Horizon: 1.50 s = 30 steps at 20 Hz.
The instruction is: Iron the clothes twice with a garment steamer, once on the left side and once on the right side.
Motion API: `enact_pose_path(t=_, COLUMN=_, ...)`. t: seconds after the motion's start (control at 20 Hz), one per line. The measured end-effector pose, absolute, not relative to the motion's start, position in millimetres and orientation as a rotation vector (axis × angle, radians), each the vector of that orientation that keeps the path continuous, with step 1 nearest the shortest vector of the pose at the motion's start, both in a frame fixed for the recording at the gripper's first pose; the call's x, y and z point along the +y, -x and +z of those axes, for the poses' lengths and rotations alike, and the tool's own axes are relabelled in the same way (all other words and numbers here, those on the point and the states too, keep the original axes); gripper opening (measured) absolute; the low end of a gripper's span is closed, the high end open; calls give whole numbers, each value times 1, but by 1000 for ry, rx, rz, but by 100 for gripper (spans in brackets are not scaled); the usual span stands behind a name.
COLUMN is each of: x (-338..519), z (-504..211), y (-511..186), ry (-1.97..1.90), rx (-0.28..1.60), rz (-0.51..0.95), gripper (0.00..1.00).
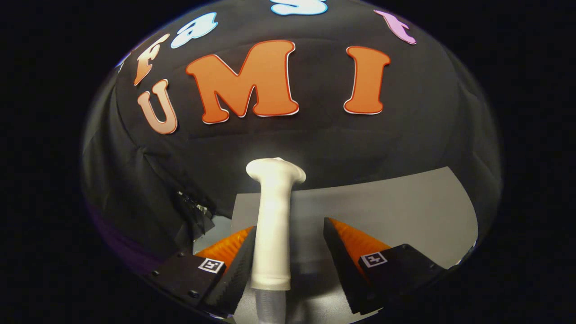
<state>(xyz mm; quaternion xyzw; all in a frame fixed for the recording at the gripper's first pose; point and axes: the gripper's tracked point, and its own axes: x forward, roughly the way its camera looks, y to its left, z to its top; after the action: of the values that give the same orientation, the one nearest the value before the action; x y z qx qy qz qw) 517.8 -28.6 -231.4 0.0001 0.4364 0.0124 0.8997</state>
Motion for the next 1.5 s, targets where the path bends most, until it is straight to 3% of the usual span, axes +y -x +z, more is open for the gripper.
enact_pose_path(t=0.1, x=-24, z=-238, y=-517, ry=-9, rx=931, rz=51, gripper=94)
enact_pose_path(t=0.25, x=-6, z=-248, y=-511, ry=-72, rx=969, rz=118, gripper=66)
enact_pose_path(t=0.35, x=-5, z=-251, y=-510, ry=-114, rx=967, rz=103, gripper=56)
enact_pose_path(t=0.5, x=-1, z=-252, y=-502, ry=-182, rx=977, rz=107, gripper=56)
enact_pose_path(t=0.65, x=-3, z=-246, y=-494, ry=-221, rx=952, rz=87, gripper=44)
enact_pose_path(t=1.1, x=-28, z=-182, y=-458, ry=-82, rx=759, rz=-69, gripper=43)
enact_pose_path(t=1.5, x=-52, z=-108, y=-376, ry=-59, rx=623, rz=-125, gripper=43)
